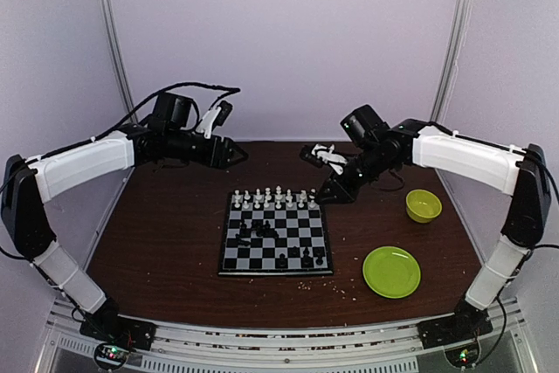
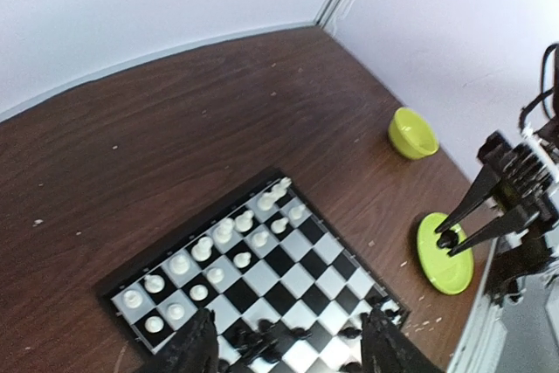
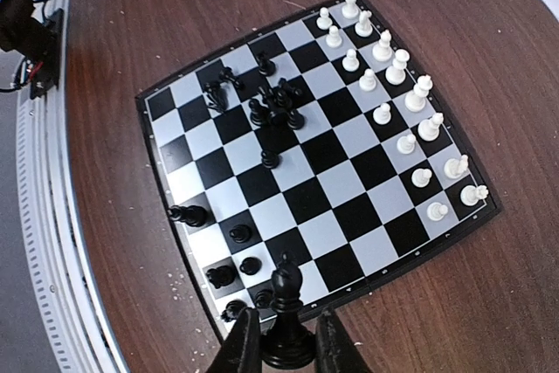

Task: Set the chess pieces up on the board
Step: Pick up the bishop from the chessboard, then pass from the right arm to the left

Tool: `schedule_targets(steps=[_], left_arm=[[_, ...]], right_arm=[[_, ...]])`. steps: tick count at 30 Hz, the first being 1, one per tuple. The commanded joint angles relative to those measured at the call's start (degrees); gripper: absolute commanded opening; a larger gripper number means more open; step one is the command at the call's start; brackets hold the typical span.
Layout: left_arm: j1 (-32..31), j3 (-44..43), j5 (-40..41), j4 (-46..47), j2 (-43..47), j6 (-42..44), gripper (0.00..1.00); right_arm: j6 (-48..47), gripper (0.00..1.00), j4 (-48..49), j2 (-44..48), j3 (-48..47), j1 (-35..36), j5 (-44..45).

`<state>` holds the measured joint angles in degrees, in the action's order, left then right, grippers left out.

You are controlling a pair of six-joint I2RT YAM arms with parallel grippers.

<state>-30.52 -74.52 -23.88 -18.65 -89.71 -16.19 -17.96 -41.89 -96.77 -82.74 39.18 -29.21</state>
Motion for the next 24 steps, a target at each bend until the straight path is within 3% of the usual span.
schedule_targets(steps=[1,7,12,24], left_arm=[[-1.9,7.9,-8.8,25.7,3.7,-20.7,0.57],[-9.2,11.9,-7.8,43.1,-1.8,-32.7,0.55],[-13.0,10.3,-8.1,47.4,-8.1,-36.2,0.52],[-15.5,10.3,-13.6,58.9,-16.0,-43.8,0.4]], right_arm=[[-1.8,0.1,7.4,6.5,7.8,-0.8,-8.9],[-1.0,0.1,8.4,8.6,9.3,-1.1,-11.8],[-1.1,0.1,8.3,8.3,9.6,-1.1,-13.1],[0.1,0.11,9.2,7.8,9.1,-1.7,-12.2]])
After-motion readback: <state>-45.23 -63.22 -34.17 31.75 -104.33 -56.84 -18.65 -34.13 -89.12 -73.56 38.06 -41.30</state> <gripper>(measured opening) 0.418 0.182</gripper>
